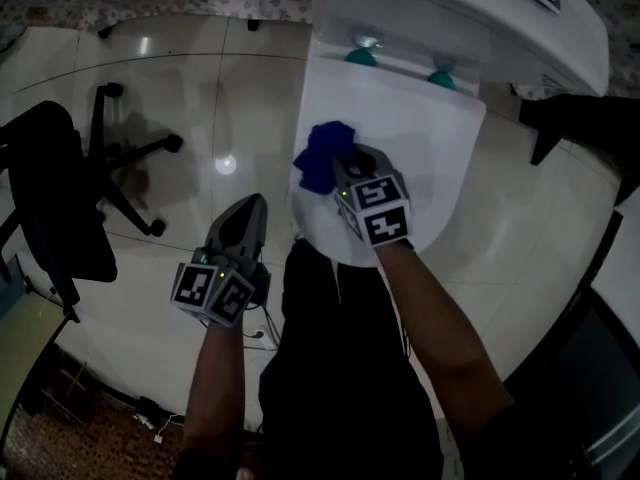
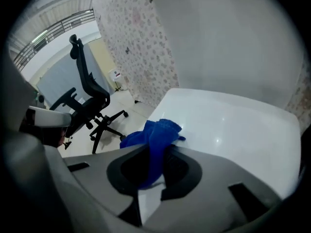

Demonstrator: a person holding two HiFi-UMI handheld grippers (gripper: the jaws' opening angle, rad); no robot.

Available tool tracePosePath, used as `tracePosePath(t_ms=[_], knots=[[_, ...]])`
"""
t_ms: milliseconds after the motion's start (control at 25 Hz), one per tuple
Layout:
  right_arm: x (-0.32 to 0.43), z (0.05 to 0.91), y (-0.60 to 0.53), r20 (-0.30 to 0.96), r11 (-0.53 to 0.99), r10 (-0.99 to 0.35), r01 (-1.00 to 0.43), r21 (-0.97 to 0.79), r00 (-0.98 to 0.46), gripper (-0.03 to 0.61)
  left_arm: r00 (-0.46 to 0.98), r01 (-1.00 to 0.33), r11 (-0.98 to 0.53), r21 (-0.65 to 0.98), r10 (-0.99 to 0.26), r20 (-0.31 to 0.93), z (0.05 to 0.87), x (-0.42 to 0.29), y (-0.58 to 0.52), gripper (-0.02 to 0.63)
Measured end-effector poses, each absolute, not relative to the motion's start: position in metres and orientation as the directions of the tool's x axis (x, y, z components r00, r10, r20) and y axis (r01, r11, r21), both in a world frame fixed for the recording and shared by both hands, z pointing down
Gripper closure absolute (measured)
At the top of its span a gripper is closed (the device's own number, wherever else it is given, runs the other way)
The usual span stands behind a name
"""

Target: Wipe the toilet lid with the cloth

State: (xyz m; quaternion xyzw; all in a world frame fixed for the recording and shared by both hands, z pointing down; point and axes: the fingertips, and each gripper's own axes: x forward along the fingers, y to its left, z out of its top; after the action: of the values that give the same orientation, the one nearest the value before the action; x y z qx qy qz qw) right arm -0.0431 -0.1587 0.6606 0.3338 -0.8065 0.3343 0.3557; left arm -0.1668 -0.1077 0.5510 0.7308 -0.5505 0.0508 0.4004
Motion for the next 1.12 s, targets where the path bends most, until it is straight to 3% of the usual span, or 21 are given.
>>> tracePosePath(t_ms=[240,760,1120], knots=[[0.014,0.654,-0.158,0.804,0.590,-0.334,-0.774,-0.229,-0.493,0.523,0.444,-0.836,-0.130,0.533,-0.732,0.517,0.552,-0.134,-0.114,0.621],[0.185,0.658,-0.143,0.880,0.464,-0.382,-0.882,-0.082,-0.283,0.523,0.488,-0.827,-0.190,0.529,-0.709,0.509,0.549,-0.098,-0.119,0.621],[0.239,0.661,-0.139,0.883,0.432,-0.445,-0.900,0.064,-0.151,0.523,0.468,-0.836,-0.169,0.522,-0.716,0.518,0.550,-0.096,-0.108,0.621]])
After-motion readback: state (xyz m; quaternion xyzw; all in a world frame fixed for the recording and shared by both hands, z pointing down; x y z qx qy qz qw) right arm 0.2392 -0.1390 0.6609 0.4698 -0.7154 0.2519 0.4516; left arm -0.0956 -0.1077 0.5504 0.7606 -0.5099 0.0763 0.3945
